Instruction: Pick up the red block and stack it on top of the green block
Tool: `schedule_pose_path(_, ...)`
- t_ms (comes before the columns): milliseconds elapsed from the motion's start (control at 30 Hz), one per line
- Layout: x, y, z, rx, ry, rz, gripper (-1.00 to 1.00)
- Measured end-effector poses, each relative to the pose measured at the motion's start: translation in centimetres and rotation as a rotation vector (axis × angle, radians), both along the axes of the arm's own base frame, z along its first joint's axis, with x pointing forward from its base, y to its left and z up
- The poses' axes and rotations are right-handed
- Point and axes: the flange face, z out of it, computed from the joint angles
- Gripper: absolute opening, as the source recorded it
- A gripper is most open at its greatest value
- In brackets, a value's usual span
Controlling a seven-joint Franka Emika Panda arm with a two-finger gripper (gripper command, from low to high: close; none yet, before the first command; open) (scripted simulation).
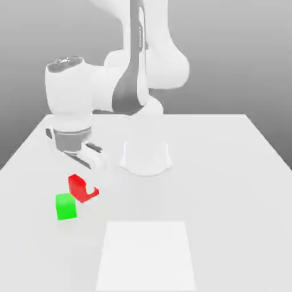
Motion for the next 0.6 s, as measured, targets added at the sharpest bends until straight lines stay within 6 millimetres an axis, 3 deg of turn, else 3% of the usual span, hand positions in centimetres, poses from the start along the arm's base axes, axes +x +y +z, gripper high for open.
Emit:
schedule_pose_path(200, -3.8, -3.9, 0.5, -0.016, 0.000, -0.174, -1.00)
schedule_pose_path(467, -3.9, -4.2, -4.7, -0.015, -0.003, -0.188, -1.00)
schedule_pose_path(500, -4.1, -4.3, -5.4, -0.016, -0.001, -0.193, 1.00)
schedule_pose_path(600, -3.7, -3.8, -5.4, -0.016, -0.002, -0.175, 1.00)
